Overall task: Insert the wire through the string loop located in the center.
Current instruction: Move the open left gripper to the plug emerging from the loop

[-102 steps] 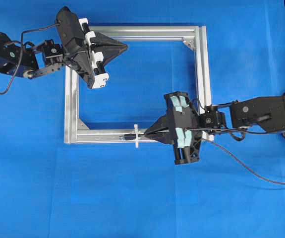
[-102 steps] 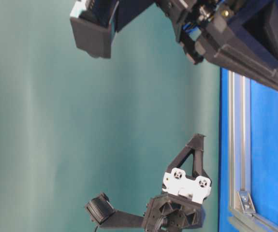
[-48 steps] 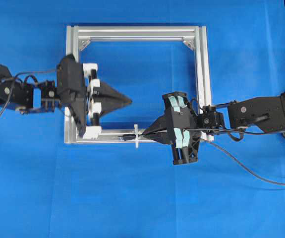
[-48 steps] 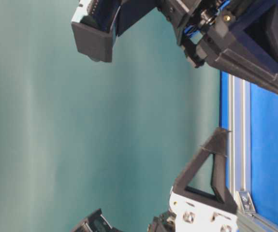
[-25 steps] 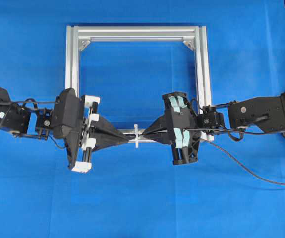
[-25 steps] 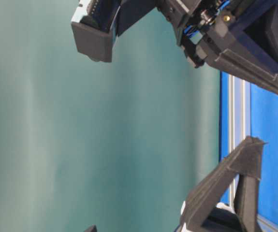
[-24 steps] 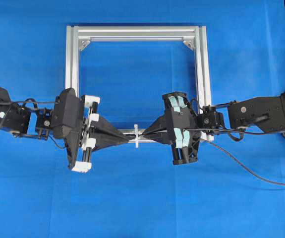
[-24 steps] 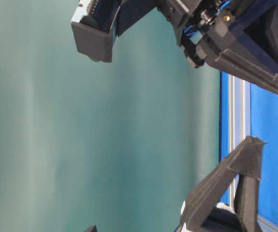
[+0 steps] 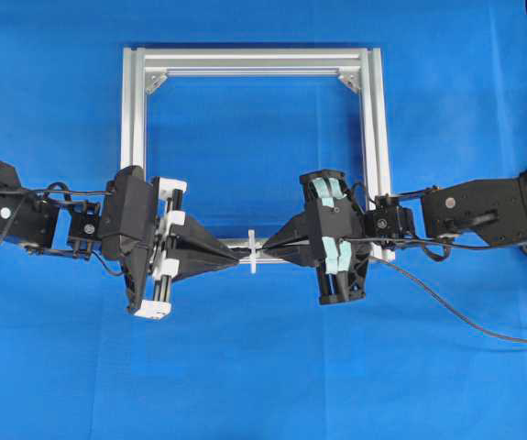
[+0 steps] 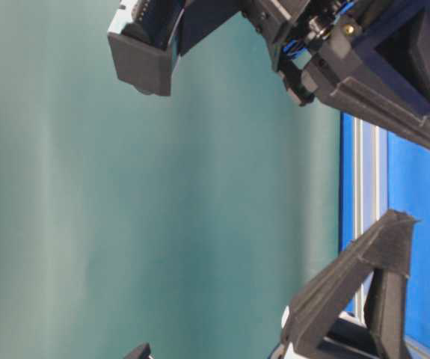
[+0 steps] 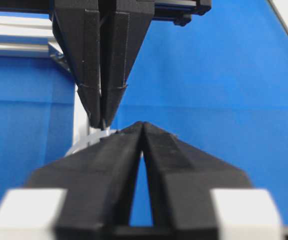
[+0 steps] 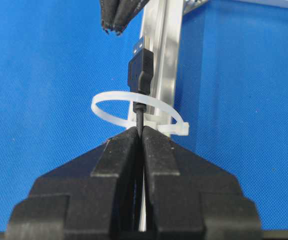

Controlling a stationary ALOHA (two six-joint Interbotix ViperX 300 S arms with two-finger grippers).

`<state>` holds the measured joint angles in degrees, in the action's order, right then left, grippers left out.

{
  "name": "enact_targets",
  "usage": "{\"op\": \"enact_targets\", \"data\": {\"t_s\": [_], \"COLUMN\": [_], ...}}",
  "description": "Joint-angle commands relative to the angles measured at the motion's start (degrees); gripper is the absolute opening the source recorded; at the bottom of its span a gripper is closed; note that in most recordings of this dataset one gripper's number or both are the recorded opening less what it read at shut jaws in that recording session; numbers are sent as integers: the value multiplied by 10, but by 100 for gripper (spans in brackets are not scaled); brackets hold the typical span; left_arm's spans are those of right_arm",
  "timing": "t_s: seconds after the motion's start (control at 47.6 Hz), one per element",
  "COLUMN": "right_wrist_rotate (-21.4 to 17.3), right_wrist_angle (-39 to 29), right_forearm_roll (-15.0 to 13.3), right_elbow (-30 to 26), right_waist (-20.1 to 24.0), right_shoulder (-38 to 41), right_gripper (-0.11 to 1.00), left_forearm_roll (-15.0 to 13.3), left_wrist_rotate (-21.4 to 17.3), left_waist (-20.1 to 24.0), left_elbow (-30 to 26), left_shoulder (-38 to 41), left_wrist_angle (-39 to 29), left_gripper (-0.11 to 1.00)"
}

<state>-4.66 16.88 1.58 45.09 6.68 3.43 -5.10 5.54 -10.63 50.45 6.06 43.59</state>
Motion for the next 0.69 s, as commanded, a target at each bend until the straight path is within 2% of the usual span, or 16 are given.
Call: {"op": "enact_targets", "data": {"t_s": [0.0, 0.063, 0.21, 0.273, 0.462, 0.672], "right_wrist_rotate": [0, 0, 0, 0, 0, 0], "right_wrist_angle": [6, 6, 6, 6, 6, 6], "right_forearm_roll": [0, 0, 0, 0, 0, 0], "right_elbow": [-9, -9, -9, -9, -9, -9], "right_waist": [0, 0, 0, 0, 0, 0], "right_shoulder": [-7, -7, -7, -6, -6, -6], "right_gripper": [-2, -2, -2, -2, -2, -2], "left_forearm_roll": [1, 1, 1, 2, 1, 1], "left_wrist_rotate": [-2, 0, 6, 6, 7, 7], "left_waist": [2, 2, 3, 4, 6, 8], "left_elbow": [-10, -10, -11, -11, -13, -26], "left_shoulder": [-12, -12, -12, -12, -7, 37], "left_wrist_angle": [3, 3, -2, -5, -18, -20], "left_gripper": [17, 33, 79, 90, 92, 92]}}
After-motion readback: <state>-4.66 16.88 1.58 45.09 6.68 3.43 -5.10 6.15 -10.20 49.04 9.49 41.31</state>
